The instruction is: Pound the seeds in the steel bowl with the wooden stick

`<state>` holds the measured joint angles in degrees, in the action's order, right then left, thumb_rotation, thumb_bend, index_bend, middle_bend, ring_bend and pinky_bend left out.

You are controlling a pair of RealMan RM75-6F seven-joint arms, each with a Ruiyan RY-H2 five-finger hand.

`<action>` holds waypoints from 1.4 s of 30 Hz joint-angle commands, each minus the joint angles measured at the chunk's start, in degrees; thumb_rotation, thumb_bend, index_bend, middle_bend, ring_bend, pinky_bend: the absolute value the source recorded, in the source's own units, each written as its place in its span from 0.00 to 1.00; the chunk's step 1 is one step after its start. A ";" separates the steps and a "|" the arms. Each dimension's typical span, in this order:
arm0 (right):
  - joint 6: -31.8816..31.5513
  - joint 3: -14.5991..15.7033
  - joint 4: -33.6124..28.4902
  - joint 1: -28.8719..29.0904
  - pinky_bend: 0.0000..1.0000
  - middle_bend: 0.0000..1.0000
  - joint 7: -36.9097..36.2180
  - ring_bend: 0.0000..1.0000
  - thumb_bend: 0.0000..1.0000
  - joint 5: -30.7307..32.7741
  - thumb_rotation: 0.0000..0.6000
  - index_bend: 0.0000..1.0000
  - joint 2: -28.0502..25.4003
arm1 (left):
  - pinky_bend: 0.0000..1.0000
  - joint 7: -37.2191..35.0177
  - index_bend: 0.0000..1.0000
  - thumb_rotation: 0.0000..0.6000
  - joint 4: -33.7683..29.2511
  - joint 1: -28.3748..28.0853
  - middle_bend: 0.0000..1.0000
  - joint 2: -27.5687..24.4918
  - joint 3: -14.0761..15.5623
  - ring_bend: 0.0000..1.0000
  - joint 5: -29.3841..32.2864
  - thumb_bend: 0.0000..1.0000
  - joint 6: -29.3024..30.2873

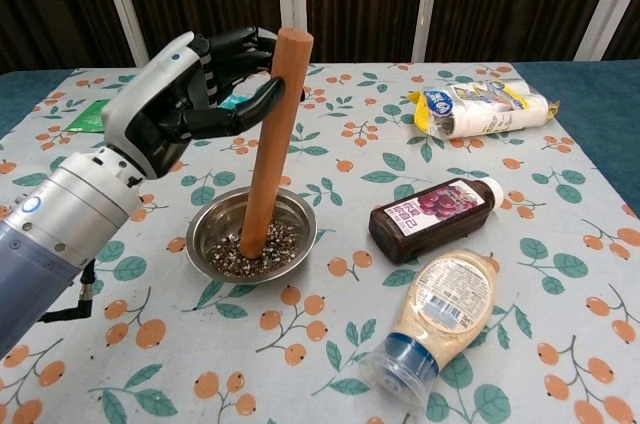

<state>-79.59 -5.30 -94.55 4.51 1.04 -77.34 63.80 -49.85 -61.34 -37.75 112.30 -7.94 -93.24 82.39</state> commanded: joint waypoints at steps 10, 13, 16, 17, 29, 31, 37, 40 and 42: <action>-0.08 0.01 -0.04 -0.04 0.00 0.00 -0.29 0.00 0.37 -0.14 1.00 0.00 -0.13 | 0.00 1.79 0.62 1.00 -3.78 -1.54 0.60 -1.12 -1.56 0.11 -0.90 0.74 1.23; 0.07 -0.01 -0.13 -0.05 0.00 0.00 -0.45 0.00 0.37 0.05 1.00 0.00 -0.21 | 0.00 1.87 0.62 1.00 -3.55 -1.63 0.60 -1.26 -1.10 0.11 -0.91 0.74 0.81; 0.14 -0.08 -0.12 -0.04 0.00 0.00 -0.40 0.00 0.37 0.28 1.00 0.00 -0.22 | 0.00 1.06 0.62 1.00 -2.26 -1.63 0.60 -1.00 -0.56 0.11 -0.53 0.74 -0.01; 0.18 -0.09 -0.12 -0.03 0.00 0.00 -0.32 0.00 0.37 0.35 1.00 0.00 -0.21 | 0.00 0.66 0.62 1.00 -1.76 -1.59 0.60 -0.81 -0.48 0.11 -0.34 0.74 -0.16; 0.30 -0.15 -0.41 -0.11 0.00 0.00 -0.07 0.00 0.37 0.91 1.00 0.00 -0.22 | 0.00 -3.98 0.62 1.00 5.11 -0.07 0.60 1.29 1.76 0.11 0.22 0.74 -0.08; 0.24 -0.15 -0.44 -0.12 0.00 0.00 -0.02 0.00 0.37 0.86 1.00 0.00 -0.22 | 0.00 -4.34 0.62 1.00 5.76 0.10 0.60 1.58 1.86 0.11 0.22 0.74 0.17; -0.04 -0.18 -0.41 -0.16 0.00 0.00 -0.23 0.00 0.37 0.54 1.00 0.00 -0.22 | 0.00 -4.41 0.62 1.00 5.24 -0.10 0.60 1.49 1.36 0.11 -0.21 0.74 1.32; -0.15 -0.18 -0.36 -0.19 0.00 0.00 -0.39 0.00 0.37 0.37 1.00 0.00 -0.28 | 0.01 -3.67 0.62 1.00 3.87 -0.56 0.60 0.99 0.70 0.11 -0.47 0.74 1.80; -0.20 -0.12 -0.41 -0.22 0.00 0.00 -0.55 0.00 0.37 0.20 1.00 0.00 -0.33 | 0.01 -3.05 0.62 1.00 2.37 -1.08 0.60 0.51 -0.10 0.11 -0.63 0.74 2.17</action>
<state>-79.77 -5.44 -94.95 4.30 0.52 -77.10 63.49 -53.42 -58.02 -38.41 113.21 -7.44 -93.71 84.24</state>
